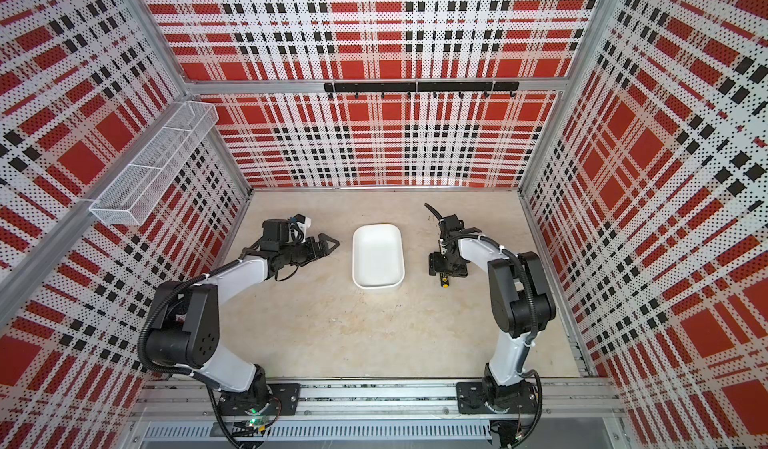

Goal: Put the screwdriver in the bin
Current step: 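Lower the right gripper onto the screwdriver handle and close it, then lift the screwdriver with the right gripper and carry it over the white bin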

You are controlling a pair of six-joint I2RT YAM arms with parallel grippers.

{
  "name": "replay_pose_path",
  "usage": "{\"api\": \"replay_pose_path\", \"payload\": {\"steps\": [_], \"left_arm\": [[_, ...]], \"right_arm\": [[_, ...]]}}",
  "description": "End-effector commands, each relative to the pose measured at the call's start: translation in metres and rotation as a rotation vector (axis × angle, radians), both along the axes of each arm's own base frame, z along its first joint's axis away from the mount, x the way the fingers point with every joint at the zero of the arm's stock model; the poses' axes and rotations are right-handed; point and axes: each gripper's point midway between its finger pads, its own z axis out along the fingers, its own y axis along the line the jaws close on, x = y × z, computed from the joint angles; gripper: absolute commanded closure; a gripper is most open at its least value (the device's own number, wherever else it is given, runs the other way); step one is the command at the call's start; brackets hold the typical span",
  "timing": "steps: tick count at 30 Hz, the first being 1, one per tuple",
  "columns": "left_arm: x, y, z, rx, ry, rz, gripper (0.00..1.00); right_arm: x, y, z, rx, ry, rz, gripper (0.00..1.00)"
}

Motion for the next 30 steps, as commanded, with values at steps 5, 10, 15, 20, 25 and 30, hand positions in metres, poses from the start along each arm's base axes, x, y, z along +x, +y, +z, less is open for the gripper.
{"api": "replay_pose_path", "payload": {"steps": [5,10,15,20,25,30], "left_arm": [[-0.001,-0.002,-0.005,0.012,0.008,-0.017,0.02],[-0.001,-0.001,-0.005,0.014,0.007,-0.016,0.02],[0.000,-0.001,-0.004,0.017,0.007,-0.016,0.02],[0.001,0.000,-0.005,0.020,0.010,-0.015,0.02],[0.001,-0.001,-0.006,0.020,0.012,-0.016,0.02],[0.001,-0.001,-0.007,0.020,0.014,-0.017,0.02]], "right_arm": [[-0.001,-0.003,-0.013,-0.048,0.051,-0.002,0.35],[0.000,-0.005,-0.016,-0.064,0.064,-0.007,0.43],[0.000,-0.006,-0.019,-0.081,0.079,-0.004,0.56],[0.000,-0.007,-0.017,-0.088,0.080,-0.006,0.66],[0.001,-0.006,-0.017,-0.080,0.085,-0.003,0.87],[0.007,0.002,-0.008,-0.045,0.079,0.003,1.00]]}}
